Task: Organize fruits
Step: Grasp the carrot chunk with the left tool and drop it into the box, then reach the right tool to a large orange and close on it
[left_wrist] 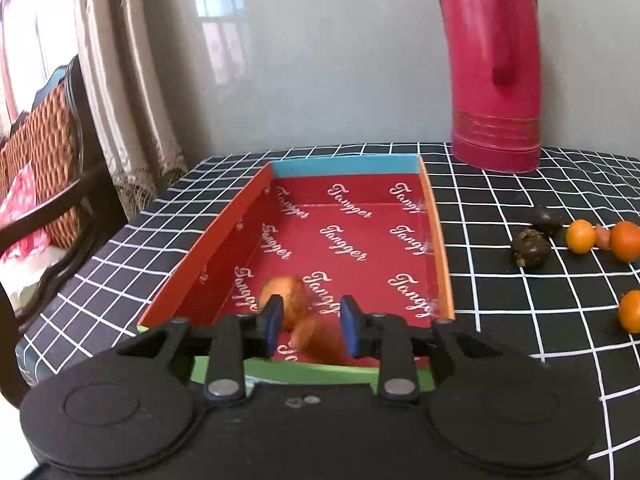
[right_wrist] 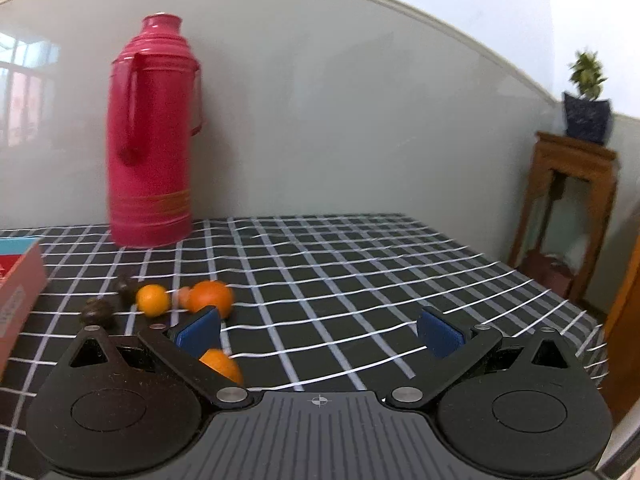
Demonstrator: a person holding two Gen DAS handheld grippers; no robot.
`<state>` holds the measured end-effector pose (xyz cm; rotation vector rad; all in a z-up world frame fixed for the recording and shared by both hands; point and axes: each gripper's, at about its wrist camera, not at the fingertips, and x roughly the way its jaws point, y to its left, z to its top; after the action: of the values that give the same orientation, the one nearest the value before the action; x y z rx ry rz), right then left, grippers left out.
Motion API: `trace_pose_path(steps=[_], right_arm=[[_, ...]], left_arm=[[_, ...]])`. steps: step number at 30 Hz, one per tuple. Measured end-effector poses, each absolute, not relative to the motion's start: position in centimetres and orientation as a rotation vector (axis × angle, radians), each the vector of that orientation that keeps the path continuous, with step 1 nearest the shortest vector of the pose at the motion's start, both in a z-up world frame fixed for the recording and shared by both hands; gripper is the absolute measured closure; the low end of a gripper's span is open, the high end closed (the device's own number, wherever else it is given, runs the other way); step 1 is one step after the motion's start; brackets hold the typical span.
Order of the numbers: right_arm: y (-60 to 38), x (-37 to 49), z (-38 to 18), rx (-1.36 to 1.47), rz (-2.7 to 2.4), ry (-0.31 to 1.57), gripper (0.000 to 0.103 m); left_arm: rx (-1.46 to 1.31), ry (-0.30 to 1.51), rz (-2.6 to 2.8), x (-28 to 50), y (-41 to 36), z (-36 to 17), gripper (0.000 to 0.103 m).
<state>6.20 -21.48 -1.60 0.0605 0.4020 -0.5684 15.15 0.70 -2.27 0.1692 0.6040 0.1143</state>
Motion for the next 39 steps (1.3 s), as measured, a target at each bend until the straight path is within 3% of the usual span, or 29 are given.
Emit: trace_pose_path(steps=[1,2,3,4,8,16,17,19,25,26,28,30,39], right_arm=[[-21.5,6.2,-1.7,0.073,-0.548,0.408,0.0],[-21.4,6.2,-1.7,0.084,-0.525,0.414,0.0],[-21.4,6.3,-1.8,0.089,-0.504,0.419,0.0],[-21.4,6.4,-1.9,0.09,-0.484,0.426,0.0],[-21.3,6.7,-2.6,0.103,-0.398,0.457,0.0],[-22.3,6.9,-3.3,0.165,-0.333,0.454,0.002],[-22.5,6.9,-3.3,0.175,-0.328,0.455,0.006],[-23.0,7.0,-3.5,0.202,-0.286,0.462,0.03],[-24.2,7.6,-4.2,0.278,-0.234,0.495,0.033],[-24.3,7.6,-4.3,0.285,-0.225,0.488,0.036],[-24.2,7.9,-4.5,0.293,-0.216,0.501,0.056],[-24.5,8.1,-4.9,0.327,-0.188,0.517,0.062],[-25.2,7.9,-5.0,0.388,-0.164,0.515,0.068]], left_arm=[[0.161,0.605,0.12,15.0,0.9,-2.1,0.069],[0.153,0.601,0.126,14.9,1.0,-2.0,0.051],[0.144,0.59,0.134,14.8,1.1,-1.8,0.042],[0.138,0.571,0.146,14.6,1.3,-1.6,0.026],[0.152,0.487,0.156,13.0,1.0,-0.4,0.018],[0.147,0.453,0.172,13.2,1.6,0.5,0.017],[0.139,0.454,0.175,13.3,1.9,0.6,0.016],[0.128,0.458,0.183,13.6,2.3,0.6,0.016],[0.111,0.47,0.197,13.6,3.2,0.6,0.016],[0.109,0.471,0.198,13.7,3.2,0.6,0.016],[0.108,0.472,0.198,13.7,3.3,0.6,0.016],[0.112,0.472,0.199,13.7,3.3,0.6,0.016],[0.104,0.475,0.209,13.7,3.4,0.5,0.015]])
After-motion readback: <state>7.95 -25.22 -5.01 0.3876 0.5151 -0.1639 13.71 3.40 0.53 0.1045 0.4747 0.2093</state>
